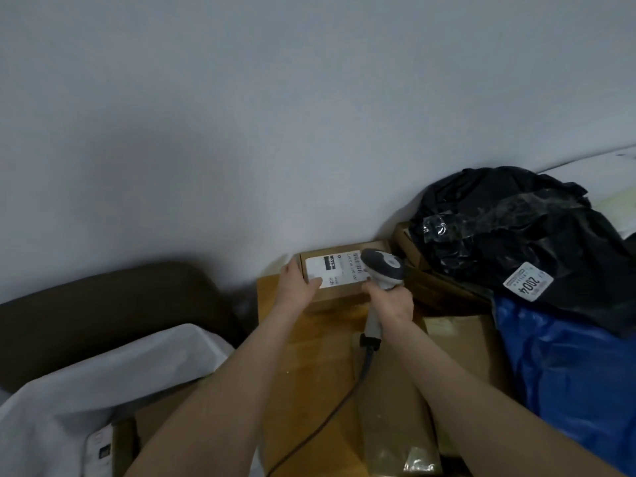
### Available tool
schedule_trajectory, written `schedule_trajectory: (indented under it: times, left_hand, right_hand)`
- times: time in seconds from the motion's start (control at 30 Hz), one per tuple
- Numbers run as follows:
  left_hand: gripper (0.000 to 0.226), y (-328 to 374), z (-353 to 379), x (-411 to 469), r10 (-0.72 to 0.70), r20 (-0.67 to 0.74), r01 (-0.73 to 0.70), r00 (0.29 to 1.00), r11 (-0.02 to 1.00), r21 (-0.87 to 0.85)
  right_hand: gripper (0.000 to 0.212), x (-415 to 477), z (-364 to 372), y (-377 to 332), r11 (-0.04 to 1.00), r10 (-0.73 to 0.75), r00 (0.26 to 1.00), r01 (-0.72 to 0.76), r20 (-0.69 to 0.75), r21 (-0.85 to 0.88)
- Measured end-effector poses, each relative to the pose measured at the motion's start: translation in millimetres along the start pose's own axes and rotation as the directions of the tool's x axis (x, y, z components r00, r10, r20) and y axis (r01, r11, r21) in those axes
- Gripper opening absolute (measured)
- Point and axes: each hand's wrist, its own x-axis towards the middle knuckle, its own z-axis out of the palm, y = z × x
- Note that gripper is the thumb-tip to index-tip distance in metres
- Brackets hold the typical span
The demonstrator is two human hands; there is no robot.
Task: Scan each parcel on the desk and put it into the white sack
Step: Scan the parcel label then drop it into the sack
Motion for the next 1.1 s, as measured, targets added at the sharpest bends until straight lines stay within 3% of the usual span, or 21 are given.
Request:
schedule_trajectory:
  times: [0.03,0.17,0.3,0.4,0.47,0.57,0.63,0.77,0.87,1.0,1.1]
  left_hand:
    - [0.069,1,3,9,0.008,0.002,-0.008,1.000,0.999,0.053]
    - [0.069,11,10,38,0.079,0.037,-0.086,0.996,0.959,0.271]
    - [0.069,18,11,51,0.091,0.084,-0.122,0.992,0.814,0.568]
    - [0.063,11,8,47,0.056,0.131,-0.130,0.990,0.731,0.670]
    - [0.055,3,7,41,0.016,0.173,-0.118,0.985,0.792,0.600]
    - [0.047,-8,-2,27,-0.054,0.202,-0.016,0.978,0.943,0.332]
    - [0.043,-13,-15,14,-0.105,0.229,0.052,0.968,0.972,0.228]
    - [0.037,-20,-47,-19,-0.147,0.257,0.151,0.955,0.989,0.006]
    - [0.050,-25,-77,-50,-0.190,0.346,0.282,0.919,0.929,-0.239]
    - [0.043,-37,-113,-95,-0.189,0.471,0.360,0.862,0.882,-0.305]
    - [0.032,-57,-127,-127,-0.140,0.465,0.332,0.874,0.871,-0.362]
  right_hand:
    - [0.024,3,0,2,0.999,0.036,0.999,-0.037,0.038,0.014]
    - [0.034,11,1,7,0.995,0.089,0.985,-0.094,0.149,0.023]
    - [0.029,15,4,10,0.994,0.076,0.972,-0.091,0.221,0.059]
    - [0.035,15,7,16,0.988,0.092,0.965,-0.120,0.247,0.101]
    - [0.041,12,7,19,0.979,0.115,0.960,-0.153,0.257,0.135]
    - [0.049,4,7,23,0.975,0.134,0.960,-0.172,0.246,0.142]
    - [0.054,-6,5,23,0.977,0.138,0.966,-0.170,0.221,0.133]
    - [0.048,-33,3,15,0.977,0.111,0.972,-0.145,0.208,0.157]
    - [0.044,-65,3,13,0.979,0.068,0.981,-0.101,0.184,0.176]
    - [0.041,-113,4,23,0.976,0.026,0.991,-0.054,0.132,0.211]
    - [0.030,-150,2,35,0.978,-0.020,0.995,-0.002,0.100,0.210]
